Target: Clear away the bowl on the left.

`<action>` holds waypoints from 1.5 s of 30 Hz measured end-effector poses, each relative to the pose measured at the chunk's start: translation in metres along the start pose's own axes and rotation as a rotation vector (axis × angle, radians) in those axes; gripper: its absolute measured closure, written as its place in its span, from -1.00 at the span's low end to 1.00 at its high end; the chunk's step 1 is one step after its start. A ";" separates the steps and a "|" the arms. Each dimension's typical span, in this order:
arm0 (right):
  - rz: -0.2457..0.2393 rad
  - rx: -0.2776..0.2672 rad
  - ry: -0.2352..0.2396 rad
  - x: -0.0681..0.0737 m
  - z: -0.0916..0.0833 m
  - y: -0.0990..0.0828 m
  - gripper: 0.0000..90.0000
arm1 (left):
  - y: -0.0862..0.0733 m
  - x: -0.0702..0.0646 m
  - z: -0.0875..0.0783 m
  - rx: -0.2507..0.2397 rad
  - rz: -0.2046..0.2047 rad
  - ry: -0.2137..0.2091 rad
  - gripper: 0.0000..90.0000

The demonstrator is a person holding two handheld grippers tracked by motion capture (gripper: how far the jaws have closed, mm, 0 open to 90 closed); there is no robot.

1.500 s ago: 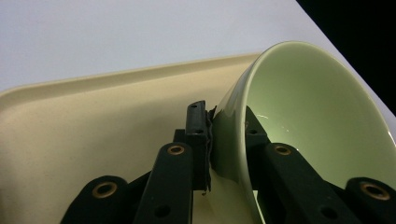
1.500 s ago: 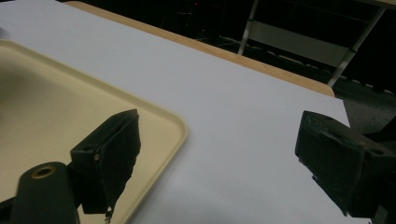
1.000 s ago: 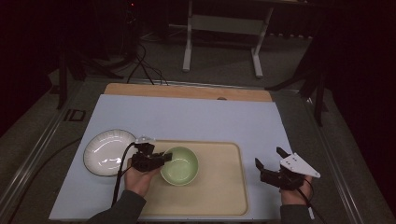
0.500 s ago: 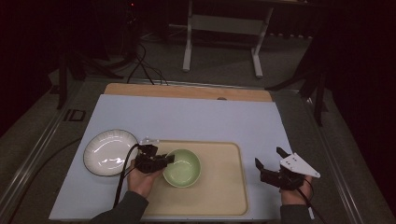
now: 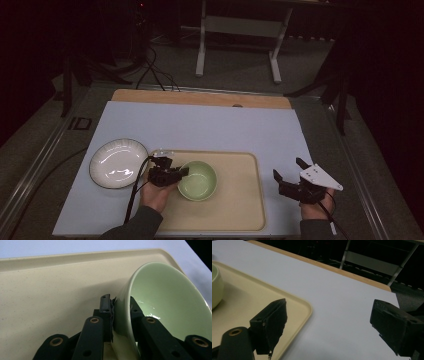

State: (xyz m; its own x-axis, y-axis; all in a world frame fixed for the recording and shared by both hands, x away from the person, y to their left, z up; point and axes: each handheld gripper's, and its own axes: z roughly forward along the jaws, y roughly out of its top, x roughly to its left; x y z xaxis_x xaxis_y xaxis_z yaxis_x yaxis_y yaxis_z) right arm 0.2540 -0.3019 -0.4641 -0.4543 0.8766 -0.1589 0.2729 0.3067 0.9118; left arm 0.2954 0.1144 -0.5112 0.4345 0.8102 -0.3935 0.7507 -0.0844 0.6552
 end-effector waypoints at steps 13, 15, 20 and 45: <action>0.000 0.000 0.000 0.000 0.000 0.000 -0.70 | 0.000 0.001 0.004 0.028 0.025 0.037 0.73; -0.002 0.000 0.000 0.000 0.000 0.000 -0.70 | -0.001 0.000 0.004 0.027 0.028 0.046 0.66; -0.002 -0.001 -0.001 0.000 0.000 0.000 -0.70 | -0.001 -0.001 0.004 0.032 0.035 0.064 0.46; -0.003 -0.002 0.001 0.000 -0.001 0.000 -0.70 | 0.011 -0.013 -0.026 -0.059 0.143 0.207 -0.27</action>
State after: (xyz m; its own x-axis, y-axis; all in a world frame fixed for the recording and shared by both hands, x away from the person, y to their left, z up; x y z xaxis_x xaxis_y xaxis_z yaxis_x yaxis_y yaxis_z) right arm 0.2536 -0.3023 -0.4638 -0.4556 0.8754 -0.1617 0.2698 0.3089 0.9120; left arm 0.2854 0.1181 -0.4819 0.4185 0.8945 -0.1572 0.6557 -0.1778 0.7338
